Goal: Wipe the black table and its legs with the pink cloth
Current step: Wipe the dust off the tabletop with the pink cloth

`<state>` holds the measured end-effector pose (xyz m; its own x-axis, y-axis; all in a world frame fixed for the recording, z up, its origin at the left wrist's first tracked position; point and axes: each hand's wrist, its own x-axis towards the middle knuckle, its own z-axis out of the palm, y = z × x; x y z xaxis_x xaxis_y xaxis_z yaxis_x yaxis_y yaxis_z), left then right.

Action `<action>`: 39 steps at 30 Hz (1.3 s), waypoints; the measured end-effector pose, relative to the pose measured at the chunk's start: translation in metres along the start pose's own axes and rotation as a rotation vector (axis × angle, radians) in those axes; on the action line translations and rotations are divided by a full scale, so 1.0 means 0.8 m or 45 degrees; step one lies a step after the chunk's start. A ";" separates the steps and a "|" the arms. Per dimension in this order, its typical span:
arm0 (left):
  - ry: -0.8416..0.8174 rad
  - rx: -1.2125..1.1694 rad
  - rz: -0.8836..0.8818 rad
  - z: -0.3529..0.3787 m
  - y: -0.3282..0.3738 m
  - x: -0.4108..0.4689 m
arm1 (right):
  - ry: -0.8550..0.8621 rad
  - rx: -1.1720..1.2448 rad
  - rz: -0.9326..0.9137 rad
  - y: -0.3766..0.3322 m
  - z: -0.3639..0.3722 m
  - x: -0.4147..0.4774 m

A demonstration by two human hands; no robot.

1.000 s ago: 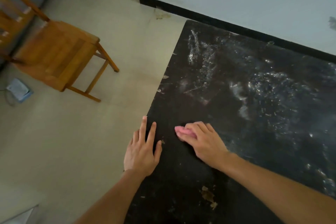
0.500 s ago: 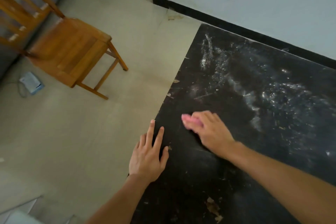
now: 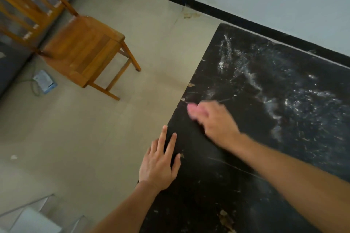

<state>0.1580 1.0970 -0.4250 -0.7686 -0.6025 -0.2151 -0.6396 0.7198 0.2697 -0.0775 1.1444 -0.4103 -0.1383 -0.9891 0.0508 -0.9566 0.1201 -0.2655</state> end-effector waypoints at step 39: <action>0.126 0.082 -0.146 0.017 0.036 -0.119 | 0.038 0.124 0.543 -0.287 0.048 -0.357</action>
<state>0.2131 1.1796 -0.4095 -0.6881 -0.7106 -0.1467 -0.7247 0.6631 0.1872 0.1918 1.3957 -0.4008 -0.5242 -0.8498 -0.0557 -0.7841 0.5071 -0.3578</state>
